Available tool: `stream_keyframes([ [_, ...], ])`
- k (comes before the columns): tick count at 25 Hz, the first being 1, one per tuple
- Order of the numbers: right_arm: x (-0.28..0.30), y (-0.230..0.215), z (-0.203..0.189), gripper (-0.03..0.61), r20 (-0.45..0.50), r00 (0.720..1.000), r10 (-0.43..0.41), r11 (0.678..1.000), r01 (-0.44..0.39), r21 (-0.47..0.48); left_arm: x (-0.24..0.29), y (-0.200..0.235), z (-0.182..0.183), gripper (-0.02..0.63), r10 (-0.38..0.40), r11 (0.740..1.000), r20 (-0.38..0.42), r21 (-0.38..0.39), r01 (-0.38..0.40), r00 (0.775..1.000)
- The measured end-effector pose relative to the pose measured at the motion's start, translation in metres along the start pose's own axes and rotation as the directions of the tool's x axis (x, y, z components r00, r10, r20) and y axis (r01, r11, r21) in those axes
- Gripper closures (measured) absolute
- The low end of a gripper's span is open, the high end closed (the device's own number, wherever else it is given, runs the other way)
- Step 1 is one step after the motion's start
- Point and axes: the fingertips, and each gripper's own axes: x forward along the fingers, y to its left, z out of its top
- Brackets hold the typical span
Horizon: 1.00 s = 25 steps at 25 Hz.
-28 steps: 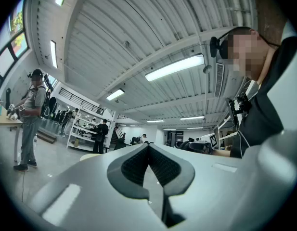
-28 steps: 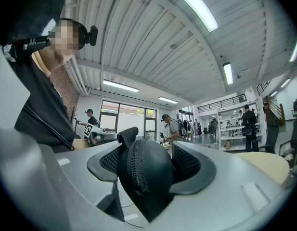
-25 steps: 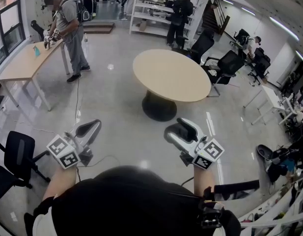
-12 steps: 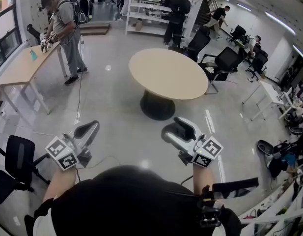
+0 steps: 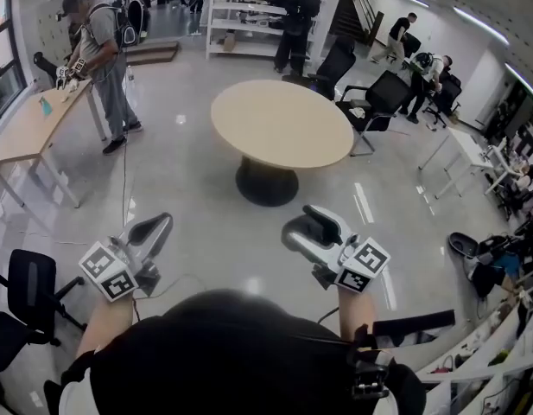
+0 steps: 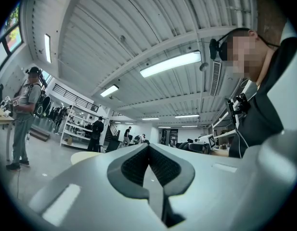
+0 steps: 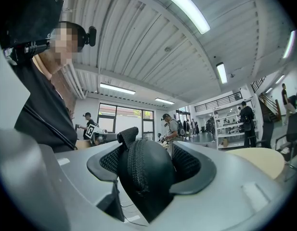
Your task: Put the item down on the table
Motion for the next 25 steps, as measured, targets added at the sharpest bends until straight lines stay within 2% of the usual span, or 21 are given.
stream_keyframes([
  [12, -0.116, -0.053, 0.008, 0.270, 0.002, 0.992, -0.129, 0.992, 0.129, 0.008, 0.104, -0.076, -0.032, 0.618, -0.133, 0.991, -0.032, -0.029, 0.132, 0.991],
  [19, -0.176, -0.082, 0.009, 0.272, 0.005, 0.979, -0.205, 0.979, 0.205, 0.019, 0.163, -0.117, -0.054, 0.618, -0.227, 0.973, -0.057, -0.056, 0.224, 0.972],
  [25, -0.195, -0.111, 0.001, 0.272, 0.010, 0.963, -0.269, 0.962, 0.269, 0.043, 0.205, -0.120, -0.071, 0.618, -0.297, 0.954, -0.089, -0.070, 0.292, 0.951],
])
